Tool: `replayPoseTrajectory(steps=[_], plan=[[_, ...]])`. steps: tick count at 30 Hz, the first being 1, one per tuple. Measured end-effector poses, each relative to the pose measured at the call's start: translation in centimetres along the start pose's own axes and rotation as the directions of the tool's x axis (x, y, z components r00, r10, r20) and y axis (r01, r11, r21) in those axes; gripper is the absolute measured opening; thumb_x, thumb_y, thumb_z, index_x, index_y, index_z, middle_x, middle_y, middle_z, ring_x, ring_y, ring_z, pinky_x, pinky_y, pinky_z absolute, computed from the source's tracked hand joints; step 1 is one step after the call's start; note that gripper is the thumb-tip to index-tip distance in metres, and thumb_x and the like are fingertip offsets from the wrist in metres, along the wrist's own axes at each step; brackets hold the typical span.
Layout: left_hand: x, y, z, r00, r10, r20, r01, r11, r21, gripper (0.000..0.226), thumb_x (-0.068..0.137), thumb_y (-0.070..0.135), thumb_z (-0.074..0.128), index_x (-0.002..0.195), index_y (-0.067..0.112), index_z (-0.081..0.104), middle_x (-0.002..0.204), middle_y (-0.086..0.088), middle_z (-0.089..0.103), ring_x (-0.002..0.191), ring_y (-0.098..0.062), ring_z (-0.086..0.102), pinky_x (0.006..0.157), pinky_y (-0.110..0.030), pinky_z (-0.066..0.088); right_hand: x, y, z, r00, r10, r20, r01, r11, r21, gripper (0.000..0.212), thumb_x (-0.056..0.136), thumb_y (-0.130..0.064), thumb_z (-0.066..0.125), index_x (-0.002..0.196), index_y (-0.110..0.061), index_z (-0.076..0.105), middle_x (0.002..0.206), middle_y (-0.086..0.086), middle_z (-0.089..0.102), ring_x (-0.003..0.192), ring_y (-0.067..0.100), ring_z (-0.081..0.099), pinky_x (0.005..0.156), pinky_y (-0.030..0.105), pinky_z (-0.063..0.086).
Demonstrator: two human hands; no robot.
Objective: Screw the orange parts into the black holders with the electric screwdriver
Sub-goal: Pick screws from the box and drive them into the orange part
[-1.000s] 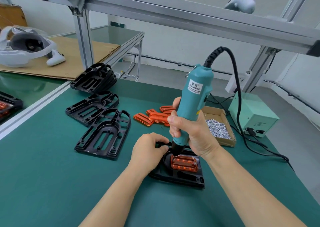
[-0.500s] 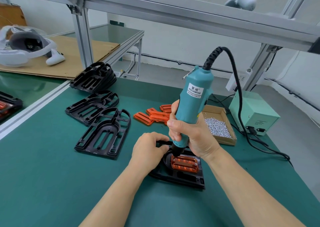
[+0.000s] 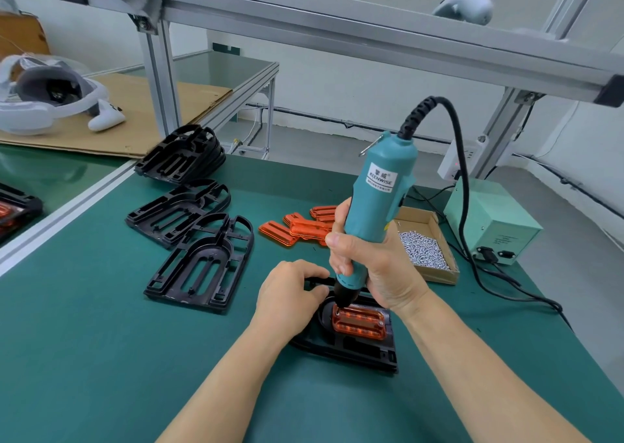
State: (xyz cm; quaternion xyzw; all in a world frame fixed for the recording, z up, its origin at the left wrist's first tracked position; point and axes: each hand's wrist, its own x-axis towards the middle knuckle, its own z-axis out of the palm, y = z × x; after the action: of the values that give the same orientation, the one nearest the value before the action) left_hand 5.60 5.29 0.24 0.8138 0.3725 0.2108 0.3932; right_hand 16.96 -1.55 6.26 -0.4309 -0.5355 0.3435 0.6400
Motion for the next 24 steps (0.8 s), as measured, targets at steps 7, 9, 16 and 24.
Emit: replayPoseTrajectory(steps=[7, 9, 16, 24], plan=[[0.0, -0.1, 0.1, 1.0, 0.003, 0.017, -0.003, 1.0, -0.004, 0.026, 0.087, 0.025, 0.065, 0.112, 0.031, 0.068, 0.11, 0.011, 0.065, 0.1, -0.009, 0.058, 0.089, -0.033, 0.049, 0.2, -0.4, 0.1, 0.999, -0.004, 0.048, 0.003, 1.0, 0.023, 0.021, 0.076, -0.007, 0.067, 0.089, -0.022, 0.061, 0.053, 0.0, 0.049, 0.043, 0.012, 0.043, 0.054, 0.026, 0.045], [0.1, -0.1, 0.1, 1.0, 0.005, 0.011, -0.005, 1.0, 0.004, 0.025, 0.087, 0.025, 0.064, 0.111, 0.03, 0.069, 0.112, 0.01, 0.064, 0.102, -0.009, 0.057, 0.091, -0.031, 0.047, 0.3, -0.5, -0.3, 1.0, 0.004, 0.008, -0.004, 0.999, 0.039, 0.023, 0.075, -0.004, 0.066, 0.091, -0.02, 0.062, 0.053, 0.0, 0.047, 0.042, 0.013, 0.042, 0.052, 0.026, 0.043], [0.2, 0.1, 0.7, 0.999, 0.032, 0.023, -0.033, 0.999, 0.029, 0.025, 0.087, 0.024, 0.064, 0.111, 0.027, 0.068, 0.114, 0.006, 0.062, 0.103, -0.011, 0.058, 0.095, -0.032, 0.046, -0.3, -0.9, -1.1, 0.995, 0.033, -0.097, -0.022, 0.994, 0.108, 0.019, 0.067, -0.009, 0.068, 0.081, -0.022, 0.064, 0.055, 0.005, 0.043, 0.041, 0.015, 0.038, 0.049, 0.024, 0.04], [0.1, 0.1, 0.8, 0.997, 0.075, 0.017, -0.076, 0.995, 0.06, 0.025, 0.088, 0.024, 0.062, 0.111, 0.027, 0.068, 0.116, 0.007, 0.061, 0.102, -0.01, 0.058, 0.095, -0.031, 0.046, 0.2, -0.6, -0.2, 0.85, 0.027, -0.526, -0.041, 0.999, -0.014, 0.015, 0.068, -0.007, 0.064, 0.072, -0.019, 0.057, 0.052, 0.0, 0.046, 0.043, 0.017, 0.04, 0.052, 0.028, 0.039]])
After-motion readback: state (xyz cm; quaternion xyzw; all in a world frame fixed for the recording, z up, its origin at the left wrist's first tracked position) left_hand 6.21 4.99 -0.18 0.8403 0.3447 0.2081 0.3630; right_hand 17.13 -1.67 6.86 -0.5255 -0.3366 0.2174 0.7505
